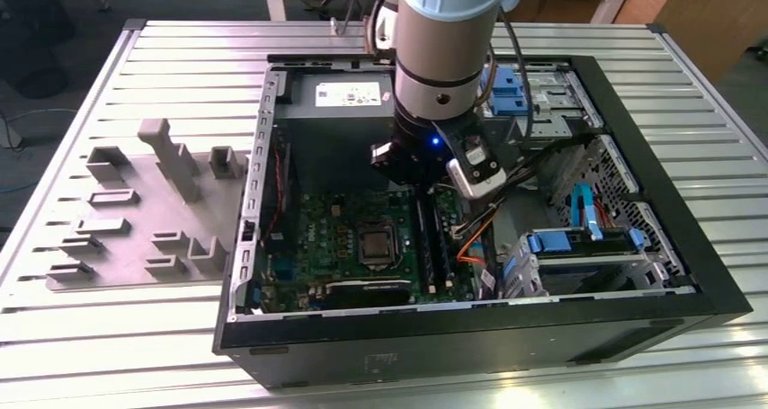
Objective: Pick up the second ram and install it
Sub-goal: 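Press down the second ram until it locks into place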
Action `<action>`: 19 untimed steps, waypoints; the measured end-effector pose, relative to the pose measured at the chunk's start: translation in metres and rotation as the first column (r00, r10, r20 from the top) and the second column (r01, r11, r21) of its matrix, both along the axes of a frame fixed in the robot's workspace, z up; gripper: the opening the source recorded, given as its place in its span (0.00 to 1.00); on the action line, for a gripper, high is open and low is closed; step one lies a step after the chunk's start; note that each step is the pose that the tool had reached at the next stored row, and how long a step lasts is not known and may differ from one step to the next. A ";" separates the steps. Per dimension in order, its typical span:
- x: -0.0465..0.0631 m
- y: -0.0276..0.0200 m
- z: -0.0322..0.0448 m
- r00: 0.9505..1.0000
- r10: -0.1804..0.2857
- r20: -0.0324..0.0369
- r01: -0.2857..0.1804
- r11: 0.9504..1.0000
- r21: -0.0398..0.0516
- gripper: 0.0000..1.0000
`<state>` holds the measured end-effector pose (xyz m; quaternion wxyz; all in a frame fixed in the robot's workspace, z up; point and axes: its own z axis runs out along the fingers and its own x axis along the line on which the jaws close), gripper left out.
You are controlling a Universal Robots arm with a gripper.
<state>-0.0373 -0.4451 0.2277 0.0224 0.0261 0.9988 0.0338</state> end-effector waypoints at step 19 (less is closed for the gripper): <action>0.000 -0.0475 0.0014 1.000 0.000 0.000 0.000 1.000 0.000 0.11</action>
